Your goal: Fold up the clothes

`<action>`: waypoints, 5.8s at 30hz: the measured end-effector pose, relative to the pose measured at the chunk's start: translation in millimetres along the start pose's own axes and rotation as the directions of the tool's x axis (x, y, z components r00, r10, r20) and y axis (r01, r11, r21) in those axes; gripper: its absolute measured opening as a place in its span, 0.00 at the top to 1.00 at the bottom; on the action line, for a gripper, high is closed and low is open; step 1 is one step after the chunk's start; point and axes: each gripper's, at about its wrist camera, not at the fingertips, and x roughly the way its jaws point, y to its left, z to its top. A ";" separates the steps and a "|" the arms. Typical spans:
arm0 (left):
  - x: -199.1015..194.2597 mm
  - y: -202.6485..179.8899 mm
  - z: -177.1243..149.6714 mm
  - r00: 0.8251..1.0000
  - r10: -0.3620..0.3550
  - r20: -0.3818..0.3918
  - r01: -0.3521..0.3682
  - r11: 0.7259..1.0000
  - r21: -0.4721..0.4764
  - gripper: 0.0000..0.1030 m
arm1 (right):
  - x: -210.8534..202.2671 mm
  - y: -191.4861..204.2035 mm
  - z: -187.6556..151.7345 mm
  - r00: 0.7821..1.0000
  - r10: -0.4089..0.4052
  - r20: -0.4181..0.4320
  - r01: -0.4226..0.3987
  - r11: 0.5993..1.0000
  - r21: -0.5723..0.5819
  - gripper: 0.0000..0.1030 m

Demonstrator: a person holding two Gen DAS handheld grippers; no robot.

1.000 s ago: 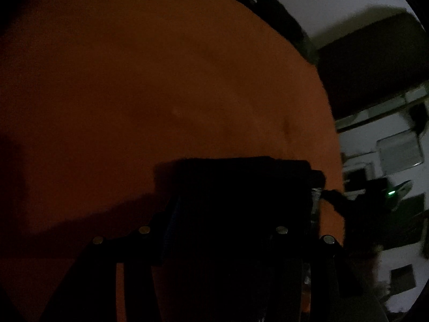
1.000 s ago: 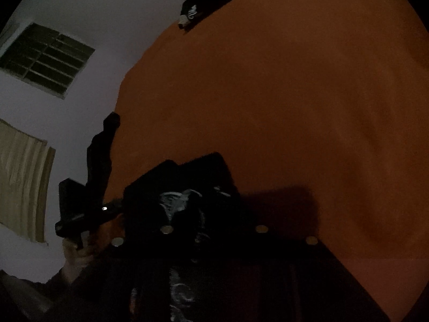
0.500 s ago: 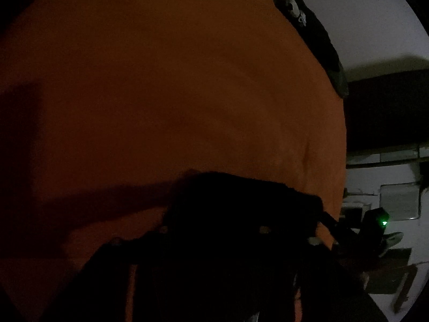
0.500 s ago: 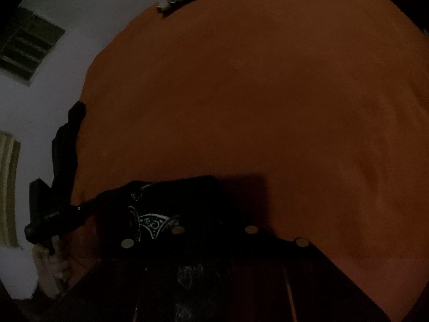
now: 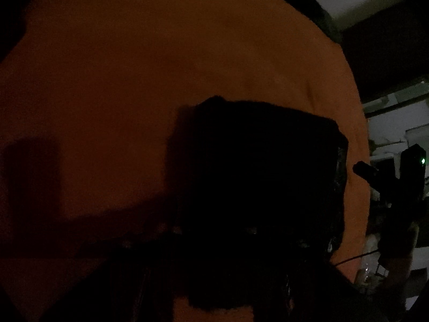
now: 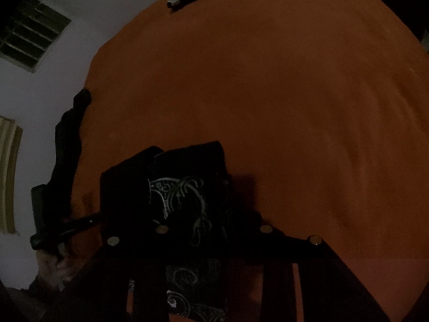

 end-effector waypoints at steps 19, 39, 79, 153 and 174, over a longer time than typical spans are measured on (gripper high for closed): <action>19.3 -18.7 -22.8 0.990 0.132 -0.044 -0.126 0.985 0.117 0.36 | -3.0 -30.9 -44.8 0.998 0.019 -0.053 -0.011 0.987 0.161 0.69; 43.1 -17.3 -3.2 0.978 -0.134 -0.158 0.126 0.990 -0.061 0.63 | -4.1 -31.5 -51.2 0.996 -0.046 -0.080 0.056 0.990 0.127 0.57; 32.6 -17.2 -16.3 0.958 -0.180 -0.225 0.143 0.975 -0.172 0.58 | 16.9 29.1 -95.4 0.897 0.389 -0.209 -0.352 0.915 0.195 0.57; 15.1 27.8 4.7 0.962 -0.223 -0.154 0.199 0.967 -0.161 0.54 | 45.0 109.5 -77.6 0.953 0.211 -0.217 -0.219 0.976 -0.012 0.85; 37.8 -26.5 -5.7 0.961 -0.184 -0.205 0.180 0.983 -0.034 0.84 | 49.6 121.9 -95.3 0.966 0.192 -0.173 -0.183 0.981 0.065 1.00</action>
